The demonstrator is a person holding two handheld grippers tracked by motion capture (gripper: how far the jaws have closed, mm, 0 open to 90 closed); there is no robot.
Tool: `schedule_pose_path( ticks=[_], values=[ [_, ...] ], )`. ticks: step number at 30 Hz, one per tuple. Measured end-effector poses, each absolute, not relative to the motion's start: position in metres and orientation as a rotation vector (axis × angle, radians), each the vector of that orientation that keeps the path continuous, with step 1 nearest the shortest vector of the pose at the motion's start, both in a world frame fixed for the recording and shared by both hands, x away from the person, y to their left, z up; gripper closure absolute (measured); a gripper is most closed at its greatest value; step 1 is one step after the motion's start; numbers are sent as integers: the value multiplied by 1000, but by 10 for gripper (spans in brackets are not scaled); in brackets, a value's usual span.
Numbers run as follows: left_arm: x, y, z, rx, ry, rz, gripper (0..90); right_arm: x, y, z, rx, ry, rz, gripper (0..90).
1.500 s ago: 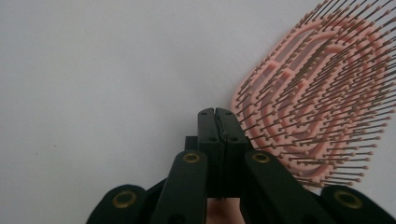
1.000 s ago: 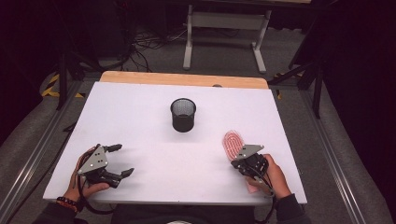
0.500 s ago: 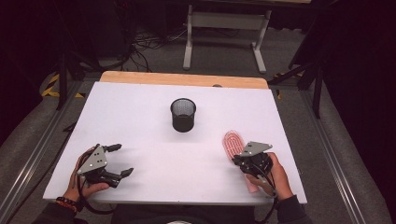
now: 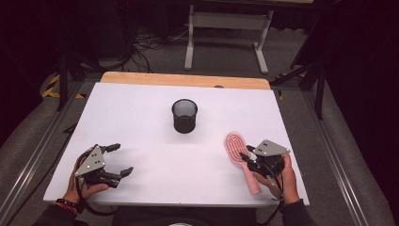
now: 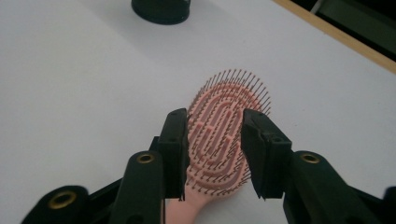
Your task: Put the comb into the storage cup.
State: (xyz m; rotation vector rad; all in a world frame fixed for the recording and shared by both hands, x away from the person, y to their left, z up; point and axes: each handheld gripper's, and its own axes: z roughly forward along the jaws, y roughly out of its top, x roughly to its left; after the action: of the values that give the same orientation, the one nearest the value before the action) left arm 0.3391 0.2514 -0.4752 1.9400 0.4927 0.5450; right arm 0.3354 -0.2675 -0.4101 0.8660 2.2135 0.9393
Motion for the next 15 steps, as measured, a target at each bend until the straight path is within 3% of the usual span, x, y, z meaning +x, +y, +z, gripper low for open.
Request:
schedule_pose_path(
  ticks=[10,15],
  values=[
    [340,250,-476,1957,495,549,83,332,-277,-406,901,2087,996,406],
    [340,250,-476,1959,494,546,83,332,-280,-407,946,2032,984,231]
  ],
)
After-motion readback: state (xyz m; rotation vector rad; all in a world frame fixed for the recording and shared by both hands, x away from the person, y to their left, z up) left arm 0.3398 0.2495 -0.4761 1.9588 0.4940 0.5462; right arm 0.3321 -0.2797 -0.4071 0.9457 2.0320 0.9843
